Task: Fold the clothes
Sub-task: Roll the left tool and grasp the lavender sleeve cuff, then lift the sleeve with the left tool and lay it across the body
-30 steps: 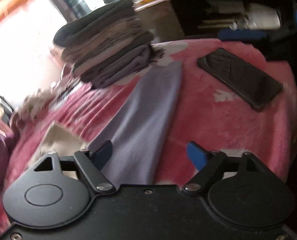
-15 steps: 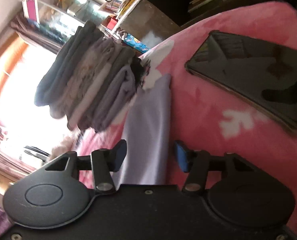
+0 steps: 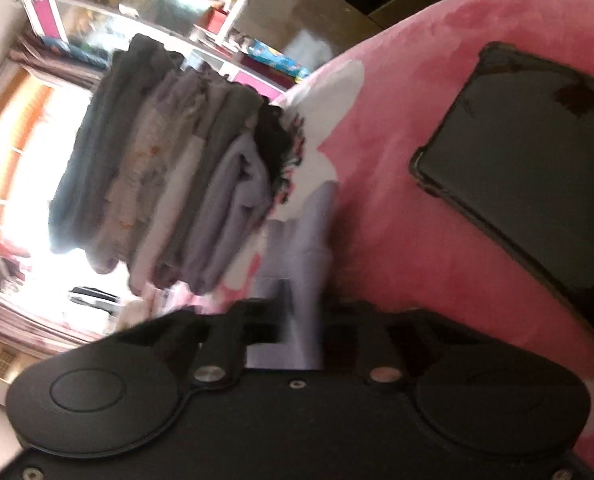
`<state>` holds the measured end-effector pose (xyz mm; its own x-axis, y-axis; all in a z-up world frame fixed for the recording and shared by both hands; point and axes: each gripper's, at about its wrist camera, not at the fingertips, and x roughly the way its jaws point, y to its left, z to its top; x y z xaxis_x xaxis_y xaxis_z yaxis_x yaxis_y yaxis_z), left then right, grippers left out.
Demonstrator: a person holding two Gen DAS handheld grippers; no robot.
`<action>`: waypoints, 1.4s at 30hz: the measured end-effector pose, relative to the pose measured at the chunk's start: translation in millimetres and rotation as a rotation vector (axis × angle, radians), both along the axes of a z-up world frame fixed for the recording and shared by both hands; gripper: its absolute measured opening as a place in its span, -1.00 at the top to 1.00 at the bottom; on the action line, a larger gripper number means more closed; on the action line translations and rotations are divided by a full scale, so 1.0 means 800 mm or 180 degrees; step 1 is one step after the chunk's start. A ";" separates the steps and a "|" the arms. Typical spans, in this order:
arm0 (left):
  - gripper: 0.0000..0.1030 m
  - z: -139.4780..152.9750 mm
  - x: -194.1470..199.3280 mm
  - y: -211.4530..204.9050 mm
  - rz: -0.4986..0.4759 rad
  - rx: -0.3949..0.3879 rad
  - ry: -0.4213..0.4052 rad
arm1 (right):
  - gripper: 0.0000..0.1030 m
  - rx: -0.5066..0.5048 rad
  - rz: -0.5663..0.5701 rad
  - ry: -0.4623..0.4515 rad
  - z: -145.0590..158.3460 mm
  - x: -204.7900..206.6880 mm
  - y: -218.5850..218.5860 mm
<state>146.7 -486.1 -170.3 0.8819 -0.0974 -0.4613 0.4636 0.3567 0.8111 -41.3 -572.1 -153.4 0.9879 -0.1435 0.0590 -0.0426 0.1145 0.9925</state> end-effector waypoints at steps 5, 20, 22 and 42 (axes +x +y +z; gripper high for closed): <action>0.91 0.059 0.002 0.030 0.0078 -0.0551 0.0199 | -0.35 -0.0028 -0.0045 -0.0035 -0.002 -0.005 0.001; 0.93 0.254 0.001 0.296 0.0387 -0.2870 0.0927 | -0.37 -0.2202 0.1299 0.0014 0.093 0.048 0.167; 0.93 0.260 -0.007 0.325 0.0483 -0.3039 0.0902 | -0.37 -0.2867 0.1539 0.0362 0.101 0.063 0.224; 0.93 0.222 -0.035 0.528 0.1359 -0.3817 0.0857 | 0.91 -0.4449 0.2019 0.1399 0.058 0.092 0.372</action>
<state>118.4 -63.9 7.2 0.8393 -0.3063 -0.4492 0.2316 0.9489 -0.2142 32.0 -274.7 -106.7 0.8388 0.1989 -0.5069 -0.1872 0.9795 0.0746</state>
